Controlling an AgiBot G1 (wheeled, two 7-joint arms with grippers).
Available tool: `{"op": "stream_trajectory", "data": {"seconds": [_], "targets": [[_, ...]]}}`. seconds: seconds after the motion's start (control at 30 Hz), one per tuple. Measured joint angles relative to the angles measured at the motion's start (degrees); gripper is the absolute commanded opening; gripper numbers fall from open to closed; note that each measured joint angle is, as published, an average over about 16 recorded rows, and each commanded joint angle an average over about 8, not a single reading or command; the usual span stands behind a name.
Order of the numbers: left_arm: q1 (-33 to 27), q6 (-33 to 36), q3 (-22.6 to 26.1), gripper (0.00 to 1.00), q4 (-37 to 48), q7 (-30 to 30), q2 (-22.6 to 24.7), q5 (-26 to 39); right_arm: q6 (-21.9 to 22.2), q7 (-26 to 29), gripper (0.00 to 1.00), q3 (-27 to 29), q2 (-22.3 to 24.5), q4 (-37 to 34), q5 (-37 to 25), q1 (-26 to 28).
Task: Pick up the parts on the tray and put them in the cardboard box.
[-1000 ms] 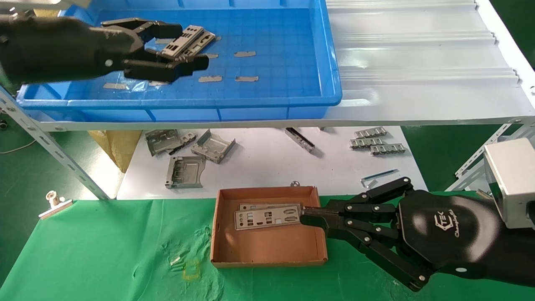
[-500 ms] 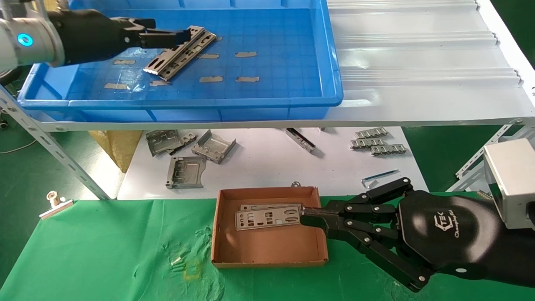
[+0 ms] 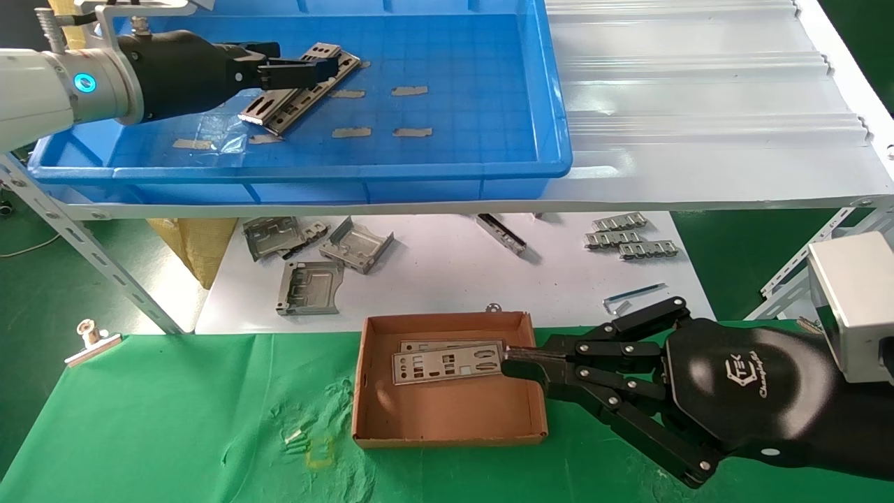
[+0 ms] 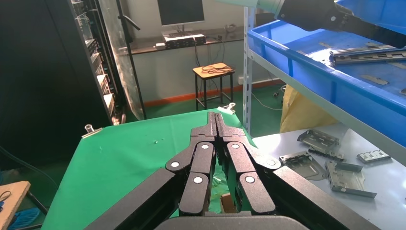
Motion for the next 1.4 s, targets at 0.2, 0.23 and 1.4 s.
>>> {"op": "stream_trajectory", "data": {"seconds": [0.2,0.23,1.4], "targets": [[0.12,-0.88,-0.16,0.0,0.7,1.05,0.64,-0.22,0.0,0.0,0.0,0.0,0.0,0.0,0.0,0.0],[0.14,-1.02,-0.15,0.0,0.8,1.19,0.71,-0.2,0.0,0.0,0.0,0.0,0.0,0.0,0.0,0.0],[-0.02,-3.42,-0.51,0.0,1.62,3.5,1.0,-0.67,0.0,0.0,0.0,-0.01,0.0,0.0,0.01,0.0]]}}
